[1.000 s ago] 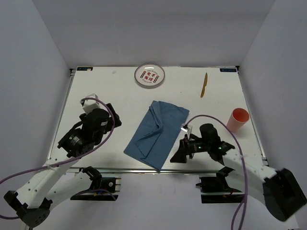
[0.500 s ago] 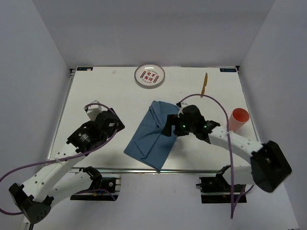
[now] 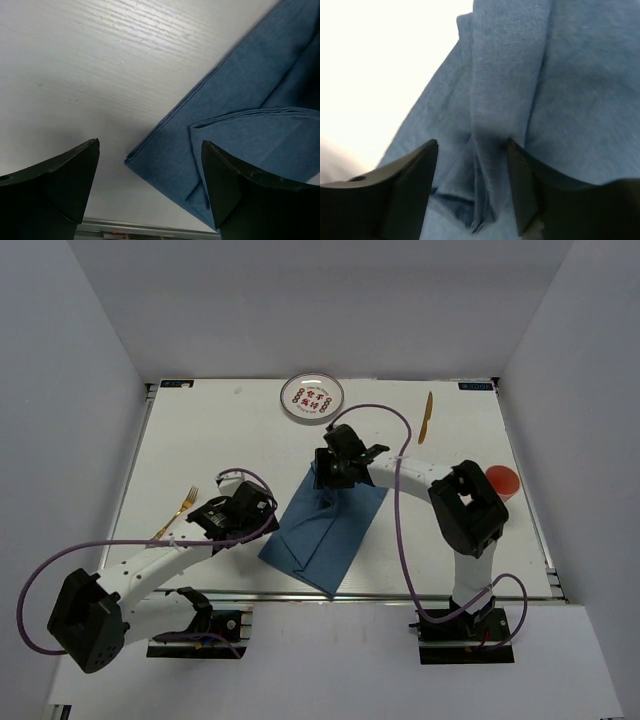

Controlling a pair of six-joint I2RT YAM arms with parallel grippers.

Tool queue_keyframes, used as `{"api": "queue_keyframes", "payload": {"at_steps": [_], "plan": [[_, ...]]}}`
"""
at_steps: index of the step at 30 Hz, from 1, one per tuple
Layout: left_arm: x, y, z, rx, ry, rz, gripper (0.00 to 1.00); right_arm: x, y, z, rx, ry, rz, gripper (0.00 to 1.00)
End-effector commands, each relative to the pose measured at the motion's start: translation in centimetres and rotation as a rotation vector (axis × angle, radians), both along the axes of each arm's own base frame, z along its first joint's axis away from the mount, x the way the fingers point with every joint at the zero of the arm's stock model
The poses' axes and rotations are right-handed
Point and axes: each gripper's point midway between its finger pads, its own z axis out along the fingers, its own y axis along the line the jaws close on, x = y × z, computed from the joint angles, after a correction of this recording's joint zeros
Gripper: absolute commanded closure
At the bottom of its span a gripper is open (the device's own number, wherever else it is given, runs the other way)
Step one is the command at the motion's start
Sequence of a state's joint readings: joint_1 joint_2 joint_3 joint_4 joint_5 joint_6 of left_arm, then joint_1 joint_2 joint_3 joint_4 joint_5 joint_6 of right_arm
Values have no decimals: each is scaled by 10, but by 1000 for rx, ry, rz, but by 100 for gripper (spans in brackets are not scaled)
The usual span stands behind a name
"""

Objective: Set the dinner table for one person

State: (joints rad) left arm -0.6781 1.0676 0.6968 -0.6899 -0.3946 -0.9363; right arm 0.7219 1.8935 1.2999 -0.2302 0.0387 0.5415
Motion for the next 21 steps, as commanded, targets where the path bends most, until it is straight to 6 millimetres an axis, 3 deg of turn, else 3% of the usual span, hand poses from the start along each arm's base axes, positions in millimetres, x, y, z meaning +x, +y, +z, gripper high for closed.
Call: {"api": "queue_keyframes", "payload": {"at_steps": [1, 2, 6, 9, 10, 11, 14, 15, 19, 20, 21], "plan": [[3, -19, -13, -45, 9, -65, 9, -9, 6, -11, -57, 35, 33, 42], [1, -21, -19, -44, 31, -76, 12, -8, 9, -15, -67, 42, 36, 49], [-1, -24, -44, -15, 91, -104, 16, -5, 8, -22, -122, 44, 27, 50], [-1, -31, -52, -18, 110, -143, 22, -3, 7, -22, -171, 33, 24, 50], [-1, -33, -56, -15, 120, -150, 29, -2, 6, -23, -184, 29, 23, 51], [-1, -33, -59, -12, 127, -154, 34, -2, 5, -25, -198, 30, 24, 59], [-3, -34, -66, -8, 148, -158, 60, -3, 9, -24, -211, 24, 34, 94], [-3, -34, -68, -5, 155, -161, 61, -5, 9, -25, -219, 25, 39, 100], [-4, -35, -73, -1, 167, -174, 85, -6, 15, -19, -183, 14, 57, 100], [-5, -34, -75, 3, 170, -176, 98, -7, 19, -10, -156, 3, 70, 100], [-4, -35, -74, 2, 167, -180, 100, -5, 20, -5, -138, -9, 68, 100]]}}
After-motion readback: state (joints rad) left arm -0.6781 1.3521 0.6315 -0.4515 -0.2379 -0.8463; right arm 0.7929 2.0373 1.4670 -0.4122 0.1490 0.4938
